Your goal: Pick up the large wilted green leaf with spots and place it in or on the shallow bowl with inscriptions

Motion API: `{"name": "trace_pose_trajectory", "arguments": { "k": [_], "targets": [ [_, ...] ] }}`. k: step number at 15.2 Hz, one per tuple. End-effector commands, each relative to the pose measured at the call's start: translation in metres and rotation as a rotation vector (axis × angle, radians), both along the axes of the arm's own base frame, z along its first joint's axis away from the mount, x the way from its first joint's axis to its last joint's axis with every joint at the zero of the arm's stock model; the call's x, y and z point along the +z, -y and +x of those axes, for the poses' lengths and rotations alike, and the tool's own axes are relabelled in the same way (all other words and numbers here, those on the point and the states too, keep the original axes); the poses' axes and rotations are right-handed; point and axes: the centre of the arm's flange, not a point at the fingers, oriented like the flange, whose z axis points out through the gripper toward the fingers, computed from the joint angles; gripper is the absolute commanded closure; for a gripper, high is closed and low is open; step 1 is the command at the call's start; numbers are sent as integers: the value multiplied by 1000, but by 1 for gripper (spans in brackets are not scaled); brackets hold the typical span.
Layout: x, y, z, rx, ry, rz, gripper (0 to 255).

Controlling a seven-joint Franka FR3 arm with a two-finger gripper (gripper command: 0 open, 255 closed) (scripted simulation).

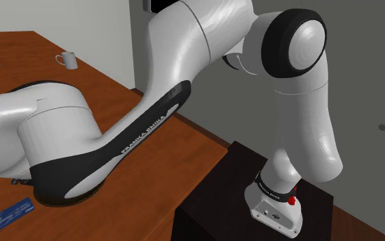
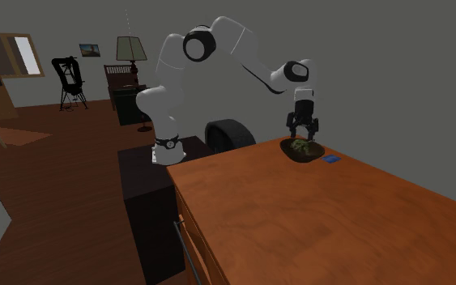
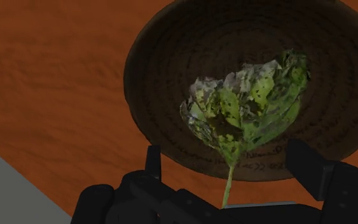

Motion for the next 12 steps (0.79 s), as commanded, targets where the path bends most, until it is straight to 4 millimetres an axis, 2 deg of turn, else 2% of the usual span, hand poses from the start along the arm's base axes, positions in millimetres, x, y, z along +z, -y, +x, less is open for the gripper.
{"name": "trace_pose_trajectory", "arguments": {
  "k": [1, 3, 7, 12],
  "targets": [
    [0, 0, 0, 0, 0, 0, 0],
    [0, 0, 0, 0, 0, 0, 0],
    [43, -18, -19, 0, 0, 0, 0],
    [43, -18, -19, 0, 0, 0, 0]
  ]
}}
